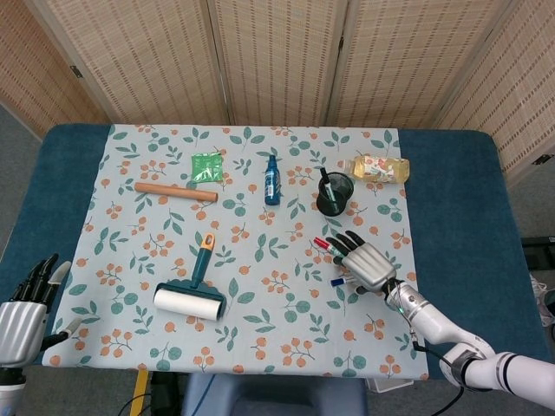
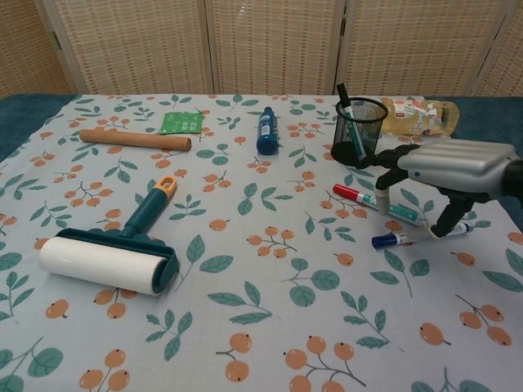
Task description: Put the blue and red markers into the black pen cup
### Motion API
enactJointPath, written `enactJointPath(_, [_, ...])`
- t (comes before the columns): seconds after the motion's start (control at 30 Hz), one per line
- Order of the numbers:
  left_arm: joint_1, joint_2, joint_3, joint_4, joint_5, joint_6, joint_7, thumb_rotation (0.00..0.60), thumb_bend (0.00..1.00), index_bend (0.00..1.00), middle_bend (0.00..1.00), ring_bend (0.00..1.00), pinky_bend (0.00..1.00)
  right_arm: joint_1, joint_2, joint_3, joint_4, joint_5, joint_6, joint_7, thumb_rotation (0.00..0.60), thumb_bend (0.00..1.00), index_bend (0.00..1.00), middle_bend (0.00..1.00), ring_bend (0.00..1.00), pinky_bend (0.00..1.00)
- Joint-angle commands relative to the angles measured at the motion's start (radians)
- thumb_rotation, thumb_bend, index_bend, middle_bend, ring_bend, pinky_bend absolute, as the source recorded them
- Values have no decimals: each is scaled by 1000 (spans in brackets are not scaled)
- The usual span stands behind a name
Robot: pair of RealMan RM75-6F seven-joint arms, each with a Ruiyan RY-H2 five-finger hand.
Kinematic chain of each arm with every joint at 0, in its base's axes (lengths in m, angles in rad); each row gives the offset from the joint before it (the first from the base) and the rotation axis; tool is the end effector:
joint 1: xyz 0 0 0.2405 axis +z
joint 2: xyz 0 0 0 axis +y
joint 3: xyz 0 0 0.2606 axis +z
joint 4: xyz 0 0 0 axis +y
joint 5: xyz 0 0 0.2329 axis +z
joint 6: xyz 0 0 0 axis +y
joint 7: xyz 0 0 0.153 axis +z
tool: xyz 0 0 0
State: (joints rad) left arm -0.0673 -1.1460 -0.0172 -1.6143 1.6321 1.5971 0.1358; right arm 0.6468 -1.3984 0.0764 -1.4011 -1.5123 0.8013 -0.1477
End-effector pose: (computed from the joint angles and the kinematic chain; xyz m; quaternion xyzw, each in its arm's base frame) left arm -0.3016 0.1772 0.1344 -0.6293 -0.3088 -0.4011 0.5897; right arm -0.2180 -0.3336 -0.0231 0.8382 -0.3002 0.2791 0.3596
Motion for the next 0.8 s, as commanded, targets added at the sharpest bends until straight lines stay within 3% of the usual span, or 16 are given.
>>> enactJointPath(0.03, [1,2,-1,1,-1,2,-3,600,206,0,0,8,271,10,-22,-9,27,3,0,8,600,263,424,26,0,0])
enactJointPath(0.8, [16,20,-3,25,44,64,-74,600,206,0,0,8,271,62,-122,-28,160,76,-55,-19,600,266,557,79,0,0])
